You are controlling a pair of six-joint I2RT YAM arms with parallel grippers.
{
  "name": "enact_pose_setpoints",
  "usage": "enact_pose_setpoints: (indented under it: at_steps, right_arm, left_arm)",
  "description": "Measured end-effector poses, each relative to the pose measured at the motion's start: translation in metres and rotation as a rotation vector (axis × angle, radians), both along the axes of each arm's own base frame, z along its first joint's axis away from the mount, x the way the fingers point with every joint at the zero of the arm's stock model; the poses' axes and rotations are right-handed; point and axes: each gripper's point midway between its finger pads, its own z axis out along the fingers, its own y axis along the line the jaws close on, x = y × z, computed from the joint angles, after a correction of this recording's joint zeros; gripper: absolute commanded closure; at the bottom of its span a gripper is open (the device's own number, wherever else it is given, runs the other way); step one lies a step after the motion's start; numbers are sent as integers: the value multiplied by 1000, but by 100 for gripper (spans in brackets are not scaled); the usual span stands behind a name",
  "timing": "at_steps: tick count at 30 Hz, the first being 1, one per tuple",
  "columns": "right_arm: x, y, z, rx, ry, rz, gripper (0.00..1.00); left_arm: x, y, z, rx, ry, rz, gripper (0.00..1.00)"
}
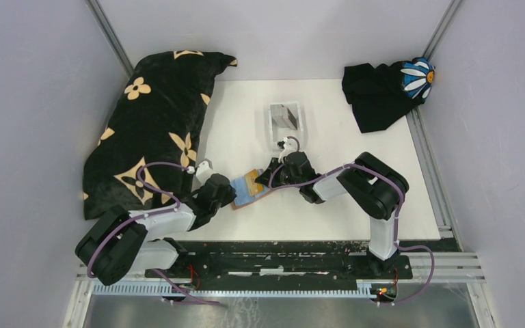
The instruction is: Put the credit cards into the card holder
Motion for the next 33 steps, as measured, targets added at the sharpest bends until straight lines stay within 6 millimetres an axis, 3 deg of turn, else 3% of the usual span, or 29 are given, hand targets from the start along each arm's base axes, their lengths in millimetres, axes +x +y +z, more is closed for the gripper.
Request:
enact_pose_setpoints:
  at_steps: [17,33]
  right_arm:
    - [0,-2,-2,-7,3,-1,99]
    - [5,-9,0,-32,-4,-20,99]
  left_arm:
    - [2,0,0,17,-4,-10,84]
    - [17,-9,0,41,-39,-41,85]
